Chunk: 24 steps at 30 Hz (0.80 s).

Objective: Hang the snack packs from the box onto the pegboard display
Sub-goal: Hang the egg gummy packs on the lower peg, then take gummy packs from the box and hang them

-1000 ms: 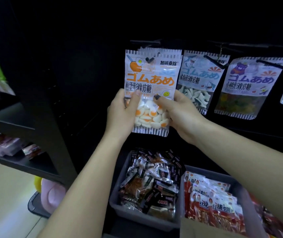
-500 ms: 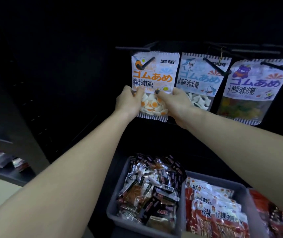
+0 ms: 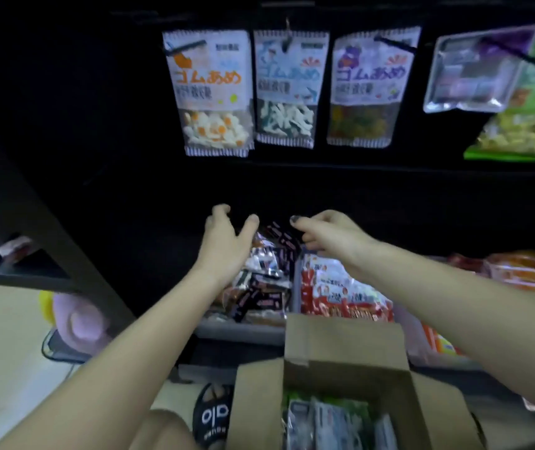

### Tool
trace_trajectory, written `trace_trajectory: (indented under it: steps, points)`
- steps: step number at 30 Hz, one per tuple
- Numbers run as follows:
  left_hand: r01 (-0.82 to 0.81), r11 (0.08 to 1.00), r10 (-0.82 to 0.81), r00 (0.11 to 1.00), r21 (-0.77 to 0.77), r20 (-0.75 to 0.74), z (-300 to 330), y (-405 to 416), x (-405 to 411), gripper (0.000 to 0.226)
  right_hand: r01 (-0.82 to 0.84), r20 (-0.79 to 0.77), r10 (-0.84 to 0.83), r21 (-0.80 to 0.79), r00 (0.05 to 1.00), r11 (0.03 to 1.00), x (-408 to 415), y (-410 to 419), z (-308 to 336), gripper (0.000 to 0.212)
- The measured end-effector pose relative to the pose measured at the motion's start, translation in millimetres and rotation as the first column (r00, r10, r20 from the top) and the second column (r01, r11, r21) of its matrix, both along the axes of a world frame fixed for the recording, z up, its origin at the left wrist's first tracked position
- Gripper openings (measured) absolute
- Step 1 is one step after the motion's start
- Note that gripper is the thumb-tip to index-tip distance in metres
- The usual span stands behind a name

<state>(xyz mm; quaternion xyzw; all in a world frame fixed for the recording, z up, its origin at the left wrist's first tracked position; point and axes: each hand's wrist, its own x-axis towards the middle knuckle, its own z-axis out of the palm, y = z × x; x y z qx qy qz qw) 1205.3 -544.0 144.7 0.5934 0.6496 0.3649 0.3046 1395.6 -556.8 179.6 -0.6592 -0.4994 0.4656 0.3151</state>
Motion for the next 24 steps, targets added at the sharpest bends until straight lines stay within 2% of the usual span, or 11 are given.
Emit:
trace_trajectory:
  steps: [2, 4, 7, 9, 11, 13, 14, 17, 21, 22, 24]
  points:
    - [0.169, 0.983, -0.173, 0.983, -0.073, -0.064, -28.1, -40.0, 20.8, 0.059, -0.011, 0.047, 0.013, -0.044, 0.999, 0.999, 20.9, -41.0, -30.0, 0.029]
    - [0.333, 0.926, -0.362, 0.916, -0.178, -0.173, -52.0, -73.2, 39.1, 0.053, 0.011, 0.051, -0.006, -0.099, 0.999, 0.995, 37.9, -77.0, -65.9, 0.012]
    - [0.510, 0.796, -0.599, 0.740, -0.325, -0.306, -79.3, -103.7, 57.4, 0.055, 0.025, 0.118, -0.003, -0.184, 0.993, 0.983, 63.6, -119.9, -121.3, 0.018]
    - [0.566, 0.722, -0.692, 0.605, -0.399, -0.394, -93.9, -114.2, 64.7, 0.061, -0.056, 0.187, 0.103, -0.238, 0.977, 0.970, 82.5, -143.5, -151.3, 0.019]
    - [0.588, 0.669, -0.741, 0.480, -0.455, -0.470, -106.3, -117.9, 68.3, 0.068, -0.181, 0.296, 0.275, -0.309, 0.915, 0.934, 98.5, -158.8, -173.8, 0.016]
    - [0.574, 0.631, -0.773, 0.404, -0.522, -0.489, -118.8, -116.8, 69.1, 0.072, -0.287, 0.403, 0.473, -0.441, 0.783, 0.850, 104.0, -164.5, -189.9, 0.007]
    - [0.565, 0.614, -0.786, 0.371, -0.552, -0.494, -124.8, -115.0, 69.1, 0.074, -0.322, 0.435, 0.552, -0.495, 0.712, 0.807, 102.9, -164.1, -197.1, 0.013]
    - [0.536, 0.564, -0.820, 0.270, -0.629, -0.505, -141.1, -108.4, 70.5, 0.078, -0.369, 0.476, 0.661, -0.570, 0.581, 0.734, 98.0, -159.5, -215.7, 0.035]
    - [0.526, 0.555, -0.827, 0.264, -0.644, -0.497, -150.6, -96.1, 72.1, 0.080, -0.349, 0.498, 0.794, -0.717, 0.348, 0.603, 91.5, -155.1, -232.8, 0.046]
    - [0.524, 0.549, -0.831, 0.260, -0.651, -0.492, -152.3, -93.8, 72.4, 0.082, -0.331, 0.517, 0.818, -0.749, 0.251, 0.574, 89.4, -154.4, -237.4, 0.049]
    - [0.509, 0.522, -0.849, 0.236, -0.684, -0.473, -154.4, -91.8, 72.3, 0.091, -0.291, 0.553, 0.833, -0.800, -0.017, 0.525, 85.5, -153.8, -248.0, 0.056]
